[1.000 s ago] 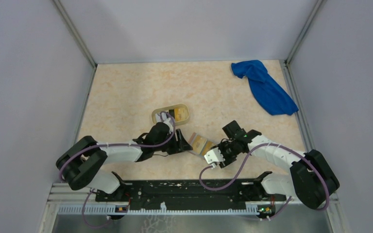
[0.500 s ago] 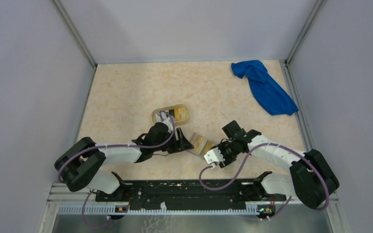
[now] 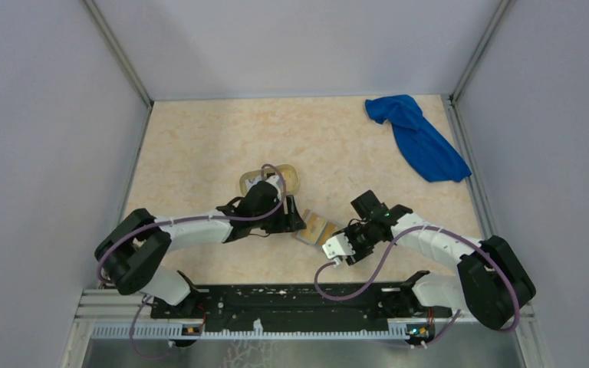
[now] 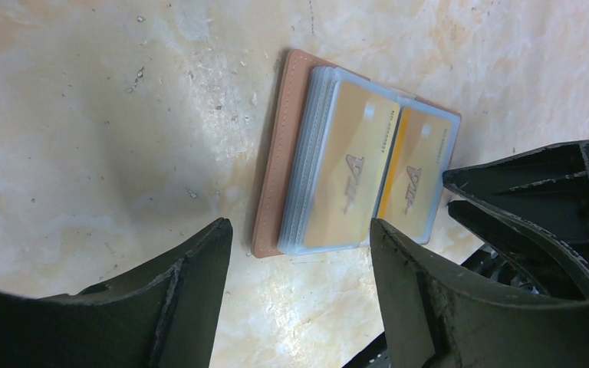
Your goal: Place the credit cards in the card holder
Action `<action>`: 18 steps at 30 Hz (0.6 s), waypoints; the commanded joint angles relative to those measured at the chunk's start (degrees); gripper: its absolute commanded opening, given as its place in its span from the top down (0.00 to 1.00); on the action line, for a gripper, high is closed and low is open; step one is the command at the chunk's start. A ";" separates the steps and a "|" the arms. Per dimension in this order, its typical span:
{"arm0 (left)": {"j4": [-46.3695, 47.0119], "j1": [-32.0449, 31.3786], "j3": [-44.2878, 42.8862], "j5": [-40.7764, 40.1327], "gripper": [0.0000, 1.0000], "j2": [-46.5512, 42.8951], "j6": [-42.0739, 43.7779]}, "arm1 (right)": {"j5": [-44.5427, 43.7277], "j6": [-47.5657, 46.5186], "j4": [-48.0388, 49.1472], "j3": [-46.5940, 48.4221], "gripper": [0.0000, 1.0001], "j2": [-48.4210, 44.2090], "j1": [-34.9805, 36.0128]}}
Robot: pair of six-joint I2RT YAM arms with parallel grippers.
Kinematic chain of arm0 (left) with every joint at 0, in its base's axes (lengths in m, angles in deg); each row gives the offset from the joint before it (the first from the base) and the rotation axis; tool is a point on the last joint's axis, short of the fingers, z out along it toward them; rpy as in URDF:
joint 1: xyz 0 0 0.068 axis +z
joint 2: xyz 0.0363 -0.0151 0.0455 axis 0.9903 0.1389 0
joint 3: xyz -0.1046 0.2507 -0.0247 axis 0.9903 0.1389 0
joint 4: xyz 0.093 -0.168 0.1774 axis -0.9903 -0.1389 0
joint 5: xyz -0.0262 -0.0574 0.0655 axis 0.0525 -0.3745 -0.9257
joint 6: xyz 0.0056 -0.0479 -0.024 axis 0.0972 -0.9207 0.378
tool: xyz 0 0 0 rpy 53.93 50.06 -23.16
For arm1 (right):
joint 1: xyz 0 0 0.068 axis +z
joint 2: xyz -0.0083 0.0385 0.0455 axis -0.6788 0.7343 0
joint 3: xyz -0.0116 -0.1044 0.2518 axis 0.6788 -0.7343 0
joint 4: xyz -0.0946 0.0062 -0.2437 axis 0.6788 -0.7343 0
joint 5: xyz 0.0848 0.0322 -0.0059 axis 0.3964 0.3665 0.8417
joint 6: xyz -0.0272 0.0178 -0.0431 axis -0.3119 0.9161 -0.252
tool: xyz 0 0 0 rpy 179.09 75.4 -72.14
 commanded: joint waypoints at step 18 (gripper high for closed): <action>7.80 1.17 0.40 12.43 0.39 4.92 -2.79 | -1.60 0.14 -1.50 0.84 0.57 2.88 1.23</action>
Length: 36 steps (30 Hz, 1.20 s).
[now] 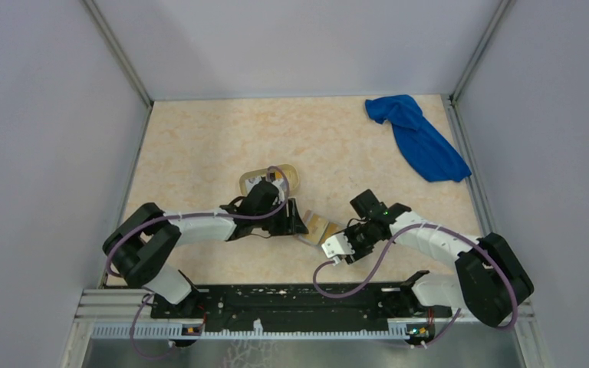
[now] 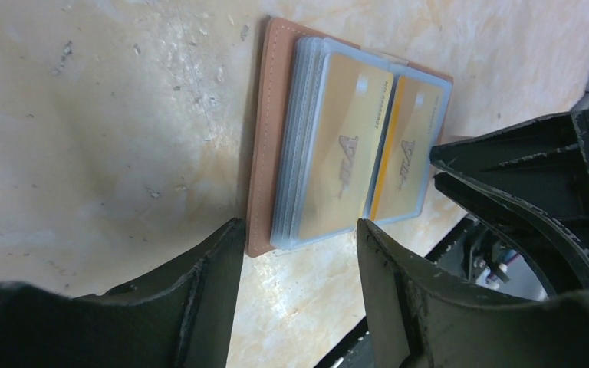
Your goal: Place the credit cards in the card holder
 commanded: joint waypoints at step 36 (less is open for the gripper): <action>13.86 -3.62 -1.12 2.26 0.93 2.65 -2.24 | 16.22 11.48 -5.10 7.84 0.48 -5.21 -8.67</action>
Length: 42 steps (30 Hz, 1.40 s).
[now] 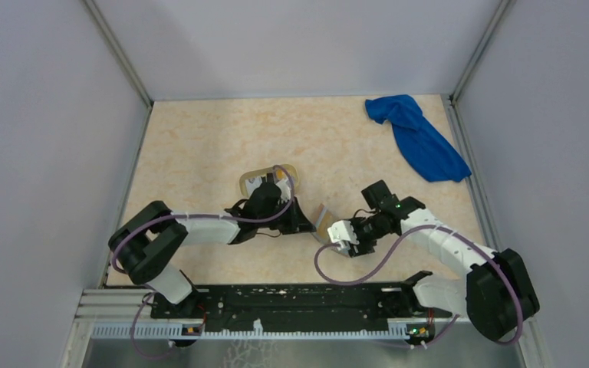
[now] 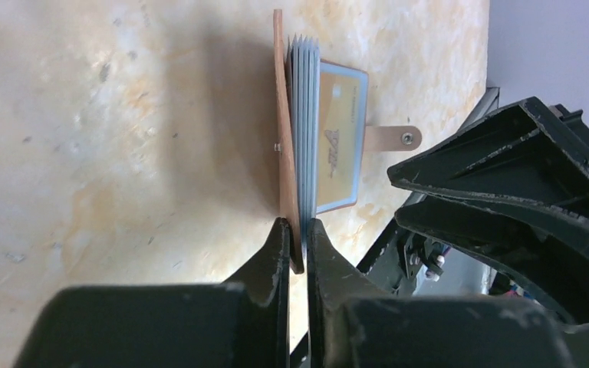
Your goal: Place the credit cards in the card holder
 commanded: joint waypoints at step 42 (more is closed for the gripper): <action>-26.97 -19.97 -27.71 -38.40 1.00 8.49 15.33 | 10.92 46.51 0.27 16.12 0.84 18.09 -33.25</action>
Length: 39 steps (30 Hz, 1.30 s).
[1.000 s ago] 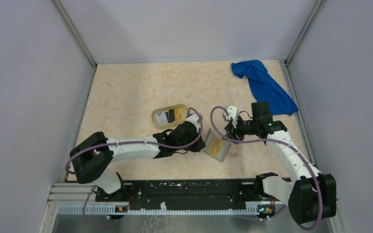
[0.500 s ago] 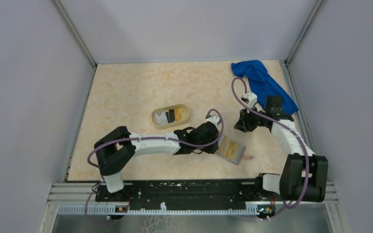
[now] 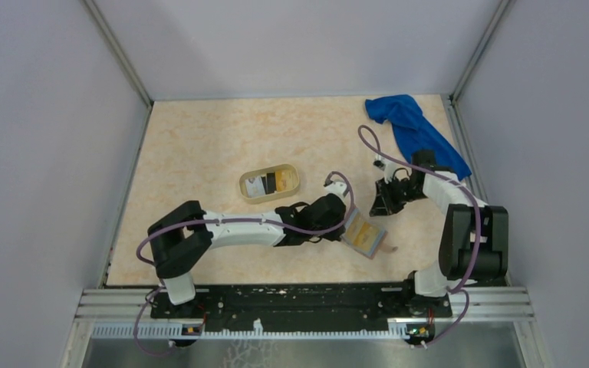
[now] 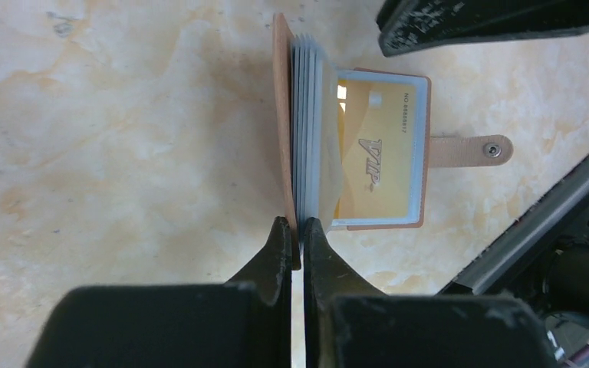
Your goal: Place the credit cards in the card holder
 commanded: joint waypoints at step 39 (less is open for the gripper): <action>-16.75 -9.36 -21.96 -23.17 1.00 12.56 11.47 | -9.77 4.48 1.40 5.91 0.81 10.19 7.19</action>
